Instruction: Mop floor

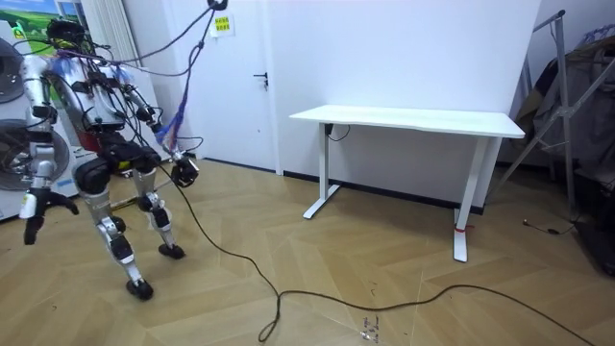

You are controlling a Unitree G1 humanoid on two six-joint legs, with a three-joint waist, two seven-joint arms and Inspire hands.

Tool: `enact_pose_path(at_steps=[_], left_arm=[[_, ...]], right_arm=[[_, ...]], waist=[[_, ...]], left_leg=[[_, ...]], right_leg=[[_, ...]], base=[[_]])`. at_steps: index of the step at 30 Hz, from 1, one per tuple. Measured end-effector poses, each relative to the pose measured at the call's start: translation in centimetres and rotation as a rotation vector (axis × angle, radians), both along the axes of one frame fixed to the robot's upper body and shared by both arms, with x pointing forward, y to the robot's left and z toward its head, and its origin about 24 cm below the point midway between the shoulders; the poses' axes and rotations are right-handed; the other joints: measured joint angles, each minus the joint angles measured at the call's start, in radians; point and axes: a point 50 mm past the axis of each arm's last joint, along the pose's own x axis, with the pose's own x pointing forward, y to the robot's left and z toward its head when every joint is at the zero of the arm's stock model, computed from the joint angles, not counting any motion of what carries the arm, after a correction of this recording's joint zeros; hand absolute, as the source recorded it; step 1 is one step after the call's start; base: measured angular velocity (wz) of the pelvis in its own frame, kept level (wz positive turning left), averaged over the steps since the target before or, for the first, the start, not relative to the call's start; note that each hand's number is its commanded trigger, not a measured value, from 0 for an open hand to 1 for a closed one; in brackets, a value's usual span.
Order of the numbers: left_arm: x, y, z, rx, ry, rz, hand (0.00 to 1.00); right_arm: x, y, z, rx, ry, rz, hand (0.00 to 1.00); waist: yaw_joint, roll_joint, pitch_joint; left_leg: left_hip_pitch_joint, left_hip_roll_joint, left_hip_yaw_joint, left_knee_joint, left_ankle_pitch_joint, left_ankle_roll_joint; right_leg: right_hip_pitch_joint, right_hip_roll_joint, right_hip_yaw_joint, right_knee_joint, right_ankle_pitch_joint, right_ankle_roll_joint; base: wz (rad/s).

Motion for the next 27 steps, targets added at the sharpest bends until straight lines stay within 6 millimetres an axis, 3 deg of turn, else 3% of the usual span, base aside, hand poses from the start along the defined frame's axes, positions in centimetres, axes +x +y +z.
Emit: enact_pose_path(at_steps=[1, 2, 4, 5, 6, 7, 8, 9, 10, 11, 14, 15, 16, 17, 18, 19, 20, 21, 23, 25, 26, 27], left_arm=[[-0.5, 0.4, 0.0, 0.009, 0.032, 0.008, 0.0], [-0.7, 0.7, 0.0, 0.015, 0.047, 0.01, 0.0], [-1.6, 1.8, 0.2, 0.033, 0.079, 0.015, 0.0], [-1.8, 2.3, 0.4, 0.04, 0.079, 0.021, 0.0], [-2.5, 3.6, 0.8, 0.07, 0.089, 0.019, 0.0], [-3.0, 4.6, 1.1, 0.098, 0.103, 0.013, 0.0], [-3.3, 5.0, 1.2, 0.106, 0.107, 0.013, 0.0], [-3.8, 5.2, 1.3, 0.106, 0.115, 0.009, 0.0], [-3.9, 5.1, 1.3, 0.101, 0.122, 0.001, 0.0], [-4.4, 5.0, 1.2, 0.08, 0.145, -0.017, 0.0], [-4.0, 4.2, 1.0, 0.03, 0.152, -0.055, 0.0], [-3.8, 3.8, 0.8, 0.003, 0.15, -0.062, 0.0], [-3.1, 3.6, 0.8, -0.013, 0.133, -0.064, 0.0], [-2.5, 3.4, 0.7, -0.018, 0.117, -0.061, 0.0], [-1.4, 2.9, 0.7, -0.027, 0.088, -0.059, 0.0], [0.2, 2.2, 0.6, -0.037, 0.045, -0.072, 0.0], [0.9, 1.8, 0.6, -0.042, 0.025, -0.076, 0.0], [1.9, 1.2, 0.6, -0.047, -0.007, -0.084, 0.0], [3.0, 0.8, 0.7, -0.043, -0.057, -0.081, 0.0], [3.6, 0.1, 0.7, -0.038, -0.09, -0.056, 0.0], [3.6, -0.2, 0.7, -0.038, -0.091, -0.054, 0.0], [3.5, -0.6, 0.6, -0.038, -0.09, -0.054, 0.0]], right_arm=[[1.7, -0.5, 0.3, -0.006, -0.022, -0.012, 1.0], [3.1, -1.0, 0.7, -0.016, -0.045, -0.01, 1.0], [9.0, -3.6, 2.9, -0.067, -0.183, 0.02, 1.0], [10.6, -4.1, 3.6, -0.078, -0.233, 0.031, 1.0], [14.0, -4.6, 5.1, -0.092, -0.331, 0.059, 1.0], [16.4, -4.8, 6.3, -0.091, -0.405, 0.09, 1.0], [17.7, -4.8, 7.1, -0.087, -0.45, 0.106, 1.0], [19.4, -5.2, 8.3, -0.083, -0.508, 0.111, 1.0], [19.9, -5.4, 8.8, -0.072, -0.525, 0.104, 1.0], [19.4, -5.5, 8.5, -0.054, -0.52, 0.068, 1.0], [17.6, -5.6, 7.5, -0.047, -0.486, 0.052, 1.0], [16.4, -5.6, 6.8, -0.037, -0.467, 0.054, 1.0], [14.3, -5.3, 5.6, -0.019, -0.428, 0.05, 1.0], [12.8, -5.2, 4.9, -0.01, -0.4, 0.033, 1.0], [9.5, -5.1, 3.7, 0.006, -0.331, -0.005, 1.0], [6.6, -5.1, 2.9, 0.001, -0.254, -0.033, 1.0], [5.4, -5.0, 2.6, -0.003, -0.217, -0.04, 1.0], [3.5, -4.5, 2.1, -0.006, -0.159, -0.041, 1.0], [1.6, -3.2, 1.3, 0.009, -0.108, -0.04, 1.0], [1.3, -2.1, 0.8, 0.008, -0.09, -0.006, 1.0], [1.3, -2.0, 0.7, 0.003, -0.084, 0.011, 1.0], [1.3, -1.5, 0.6, -0.007, -0.073, 0.032, 1.0]], waist=[[0.036, -0.028, 0.0001], [0.052, -0.031, -0.0013], [0.097, -0.064, 0.0105], [0.106, -0.069, 0.0085], [0.132, -0.105, 0.0102], [0.144, -0.14, 0.0186], [0.15, -0.154, 0.0224], [0.152, -0.173, 0.0211], [0.152, -0.177, 0.0232], [0.158, -0.185, 0.0262], [0.167, -0.178, 0.0247], [0.165, -0.159, 0.0206], [0.163, -0.149, 0.0201], [0.161, -0.144, 0.0165], [0.148, -0.132, 0.0085], [0.136, -0.114, 0.0039], [0.133, -0.11, 0.0024], [0.118, -0.1, -0.0038], [0.088, -0.087, -0.0072], [0.057, -0.048, 0.0022], [0.051, -0.032, 0.0035], [0.048, -0.014, 0.0047]], left_leg=[[0.004, 0.007, 0.001, 0.029, -0.001, -0.003], [0.004, 0.013, 0.002, 0.051, -0.001, -0.003], [-0.05, 0.051, -0.001, 0.213, 0.019, -0.02], [-0.071, 0.061, 0.001, 0.261, 0.037, -0.024], [-0.112, 0.076, 0.01, 0.348, 0.09, -0.025], [-0.152, 0.079, 0.012, 0.423, 0.171, -0.023], [-0.173, 0.078, 0.015, 0.453, 0.207, -0.018], [-0.219, 0.072, 0.035, 0.48, 0.217, -0.013], [-0.24, 0.07, 0.055, 0.469, 0.205, 0.003], [-0.258, 0.054, 0.123, 0.331, 0.166, 0.021], [-0.245, 0.031, 0.183, 0.042, 0.172, 0.025], [-0.244, 0.035, 0.209, -0.071, 0.19, 0.038], [-0.239, 0.034, 0.223, -0.104, 0.239, 0.078], [-0.227, 0.034, 0.235, -0.102, 0.238, 0.091], [-0.209, 0.035, 0.27, -0.096, 0.21, 0.14], [-0.195, 0.036, 0.299, -0.086, 0.189, 0.168], [-0.188, 0.031, 0.308, -0.081, 0.177, 0.178], [-0.17, 0.022, 0.31, -0.077, 0.15, 0.181], [-0.132, -0.004, 0.27, -0.089, 0.126, 0.177], [-0.088, -0.024, 0.152, -0.108, 0.109, 0.151], [-0.074, -0.027, 0.122, -0.119, 0.107, 0.146], [-0.04, -0.029, 0.073, -0.146, 0.109, 0.137]], right_leg=[[0.005, 0.001, -0.015, 0.025, -0.021, -0.016], [0.013, 0.002, -0.025, 0.032, -0.034, -0.025], [0.033, 0.026, -0.078, 0.066, -0.083, -0.063], [0.035, 0.034, -0.085, 0.083, -0.096, -0.073], [0.036, 0.044, -0.094, 0.112, -0.122, -0.09], [0.046, 0.055, -0.091, 0.131, -0.15, -0.101], [0.052, 0.06, -0.09, 0.137, -0.163, -0.113], [0.062, 0.07, -0.086, 0.14, -0.176, -0.124], [0.071, 0.075, -0.084, 0.137, -0.181, -0.125], [0.106, 0.088, -0.058, 0.117, -0.191, -0.119], [0.162, 0.111, -0.032, 0.061, -0.199, -0.116], [0.187, 0.125, -0.021, 0.039, -0.207, -0.118], [0.218, 0.126, -0.008, 0.027, -0.228, -0.112], [0.234, 0.124, -0.003, 0.023, -0.238, -0.107], [0.249, 0.122, 0.029, 0.025, -0.254, -0.095], [0.242, 0.115, 0.055, 0.074, -0.25, -0.08], [0.227, 0.105, 0.058, 0.117, -0.237, -0.055], [0.195, 0.085, 0.056, 0.204, -0.192, 0.013], [0.148, 0.068, 0.061, 0.303, -0.115, 0.041], [0.067, 0.065, 0.073, 0.297, -0.121, 0.031], [0.05, 0.065, 0.074, 0.271, -0.122, 0.03], [0.022, 0.055, 0.072, 0.189, -0.12, 0.029]], base=[[0.13], [0.09], [0.21], [0.15], [0.17], [0.24], [0.43], [0.47], [0.8], [0.72], [0.41], [0.15], [0.21], [0.46], [0.56], [0.48], [0.04], [-0.17], [-0.41], [-0.89], [-0.91], [-0.92]])
